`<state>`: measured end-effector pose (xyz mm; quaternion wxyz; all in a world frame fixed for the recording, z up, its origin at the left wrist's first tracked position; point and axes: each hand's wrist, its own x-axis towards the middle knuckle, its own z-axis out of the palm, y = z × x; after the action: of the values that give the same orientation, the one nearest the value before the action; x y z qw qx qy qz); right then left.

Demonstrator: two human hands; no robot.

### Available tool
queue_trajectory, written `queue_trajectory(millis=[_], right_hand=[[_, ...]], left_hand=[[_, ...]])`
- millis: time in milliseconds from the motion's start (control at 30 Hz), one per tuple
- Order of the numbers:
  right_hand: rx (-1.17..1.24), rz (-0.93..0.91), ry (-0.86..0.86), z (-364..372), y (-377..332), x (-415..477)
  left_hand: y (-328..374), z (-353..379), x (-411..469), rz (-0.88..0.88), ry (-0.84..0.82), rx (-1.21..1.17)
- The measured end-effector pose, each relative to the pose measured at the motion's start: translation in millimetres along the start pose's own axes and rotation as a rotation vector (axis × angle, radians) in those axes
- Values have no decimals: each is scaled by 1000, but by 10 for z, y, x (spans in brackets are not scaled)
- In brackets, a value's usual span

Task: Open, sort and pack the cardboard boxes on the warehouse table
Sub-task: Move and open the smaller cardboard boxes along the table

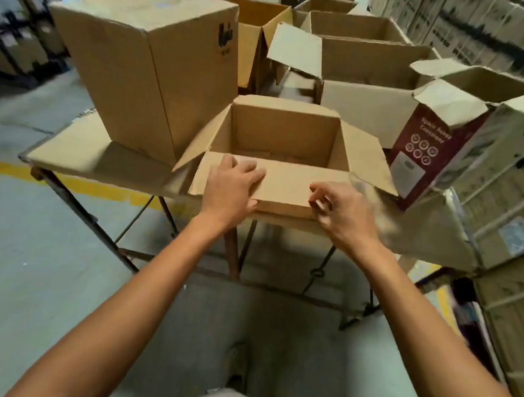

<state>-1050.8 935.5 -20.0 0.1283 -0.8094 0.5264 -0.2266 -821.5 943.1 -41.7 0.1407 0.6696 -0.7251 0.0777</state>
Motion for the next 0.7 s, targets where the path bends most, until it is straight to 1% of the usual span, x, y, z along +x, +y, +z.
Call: queue_trajectory(millis=[100,167,233,267,333,367,433,500,533,600,700], right_hand=[[-179,-14,-145,165,64,-156],[-207,17,-215,211,102,-157],[-175,33,-172,173,132,-71],[-165,32,-117,132,143,4],[-178,54,-53,44,209,233],[-202,73,-65,4,262,369],[-288,132,-161,-29,408,630],[-310,200,-255,-24,543,804],[-281,228,-266,-17,590,843],[-209,278,-217,21,622,852],[-238,314,-122,137,569,806]], left_hand=[[66,396,-219,-51,-12,-7],[72,556,-257,-25,-34,-11],[49,553,-220,-5,-28,-80],[15,518,-161,-24,24,-105],[-92,391,29,-160,99,-153],[-172,336,152,-241,77,-185],[-337,279,412,-329,-82,-255],[-466,310,639,-324,-222,-295],[-511,336,728,-311,-247,-299],[-589,394,906,-280,-258,-295],[-732,459,1186,-199,-275,-313]])
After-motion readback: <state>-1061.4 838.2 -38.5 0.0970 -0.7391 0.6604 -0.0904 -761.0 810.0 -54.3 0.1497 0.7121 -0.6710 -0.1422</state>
